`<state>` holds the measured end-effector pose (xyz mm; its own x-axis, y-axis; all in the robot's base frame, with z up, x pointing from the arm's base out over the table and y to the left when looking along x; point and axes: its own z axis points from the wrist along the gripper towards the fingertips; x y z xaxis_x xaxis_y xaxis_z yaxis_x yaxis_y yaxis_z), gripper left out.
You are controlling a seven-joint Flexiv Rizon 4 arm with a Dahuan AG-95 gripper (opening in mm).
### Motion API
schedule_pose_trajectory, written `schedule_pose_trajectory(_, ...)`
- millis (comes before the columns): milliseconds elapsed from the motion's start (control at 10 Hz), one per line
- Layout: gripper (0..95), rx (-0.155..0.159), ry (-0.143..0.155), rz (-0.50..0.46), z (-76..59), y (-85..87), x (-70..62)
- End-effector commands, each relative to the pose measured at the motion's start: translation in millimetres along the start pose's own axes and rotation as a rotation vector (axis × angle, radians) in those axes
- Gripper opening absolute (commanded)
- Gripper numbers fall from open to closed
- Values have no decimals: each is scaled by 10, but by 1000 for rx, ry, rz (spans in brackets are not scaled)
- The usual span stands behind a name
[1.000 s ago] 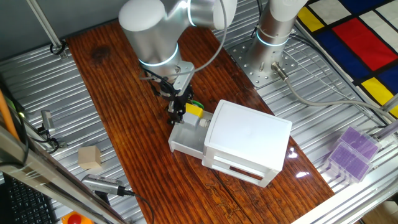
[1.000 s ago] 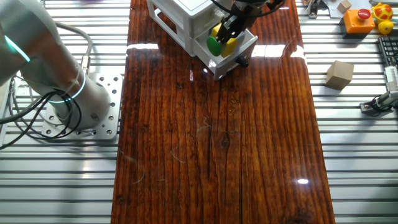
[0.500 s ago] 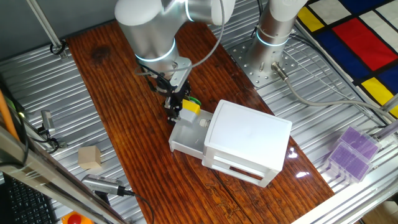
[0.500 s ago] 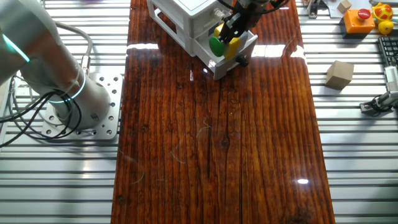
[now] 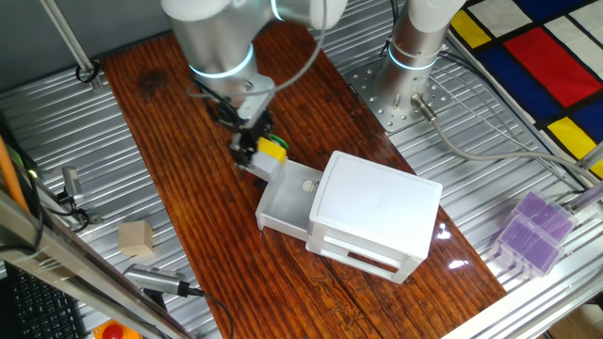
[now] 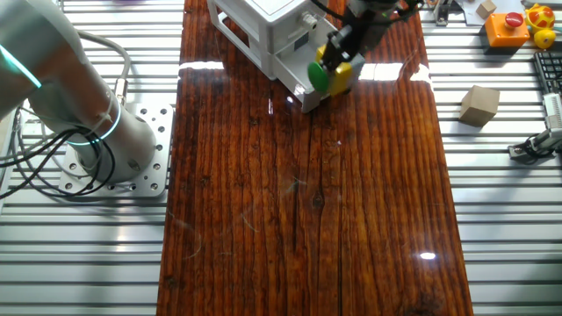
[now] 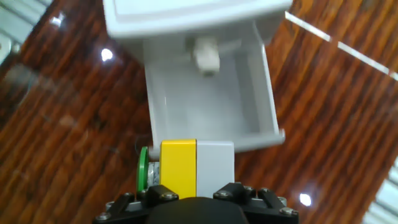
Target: Take something out of a drawer
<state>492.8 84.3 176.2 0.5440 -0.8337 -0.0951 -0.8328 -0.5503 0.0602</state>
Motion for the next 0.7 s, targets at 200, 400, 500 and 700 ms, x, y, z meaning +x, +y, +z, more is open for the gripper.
schedule_pose_trajectory(200,0,13,28,30,77,-14,261)
schedule_pose_trajectory(400,0,30,44,40,177,6,343)
schedule_pose_trajectory(500,0,35,53,44,205,12,362)
schedule_pose_trajectory(700,0,57,85,53,275,16,398)
